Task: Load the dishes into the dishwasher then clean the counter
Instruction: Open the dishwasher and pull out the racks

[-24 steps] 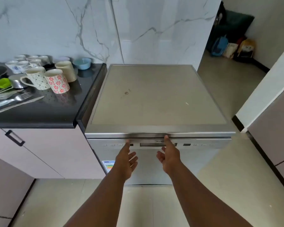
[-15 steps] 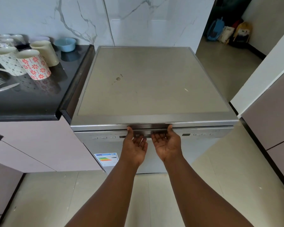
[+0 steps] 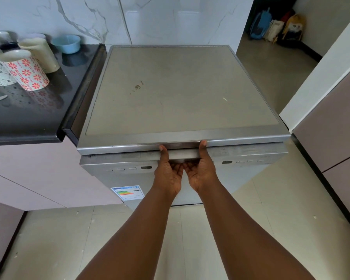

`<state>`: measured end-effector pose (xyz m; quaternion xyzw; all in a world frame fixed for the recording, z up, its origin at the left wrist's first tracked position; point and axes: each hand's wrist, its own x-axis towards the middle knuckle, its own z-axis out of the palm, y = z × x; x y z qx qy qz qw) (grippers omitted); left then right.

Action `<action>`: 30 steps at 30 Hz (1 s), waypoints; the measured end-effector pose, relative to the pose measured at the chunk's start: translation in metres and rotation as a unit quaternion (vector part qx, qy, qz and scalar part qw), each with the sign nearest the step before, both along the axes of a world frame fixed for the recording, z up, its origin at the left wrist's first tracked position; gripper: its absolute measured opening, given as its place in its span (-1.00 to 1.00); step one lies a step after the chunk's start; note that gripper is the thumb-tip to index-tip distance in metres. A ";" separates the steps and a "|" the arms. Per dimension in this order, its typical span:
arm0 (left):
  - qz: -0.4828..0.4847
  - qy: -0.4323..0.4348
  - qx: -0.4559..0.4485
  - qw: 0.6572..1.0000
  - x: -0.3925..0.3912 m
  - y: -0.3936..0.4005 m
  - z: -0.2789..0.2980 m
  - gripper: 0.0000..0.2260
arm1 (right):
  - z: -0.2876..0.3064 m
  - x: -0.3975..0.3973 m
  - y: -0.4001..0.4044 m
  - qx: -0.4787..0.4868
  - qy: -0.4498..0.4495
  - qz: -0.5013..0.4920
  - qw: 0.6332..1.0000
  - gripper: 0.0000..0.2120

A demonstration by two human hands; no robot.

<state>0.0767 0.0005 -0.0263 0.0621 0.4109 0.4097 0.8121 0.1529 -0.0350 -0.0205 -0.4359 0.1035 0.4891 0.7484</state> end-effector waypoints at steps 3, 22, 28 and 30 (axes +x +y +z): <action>0.014 0.054 -0.020 0.998 0.004 -0.020 -0.005 -0.38 | -0.006 -0.011 -0.015 -0.071 -0.025 -0.004 0.997 -0.58; -0.184 0.750 0.364 0.521 -0.055 -0.076 0.008 0.00 | 0.004 0.004 -0.095 -0.397 -0.739 0.229 0.493 0.00; -0.380 0.696 0.507 0.338 -0.059 -0.054 -0.004 -0.37 | -0.013 0.017 -0.097 -0.290 -0.795 0.368 0.385 -0.23; -0.359 0.697 0.532 0.319 -0.065 -0.056 -0.011 -0.31 | -0.015 0.019 -0.100 -0.285 -0.804 0.372 0.366 -0.19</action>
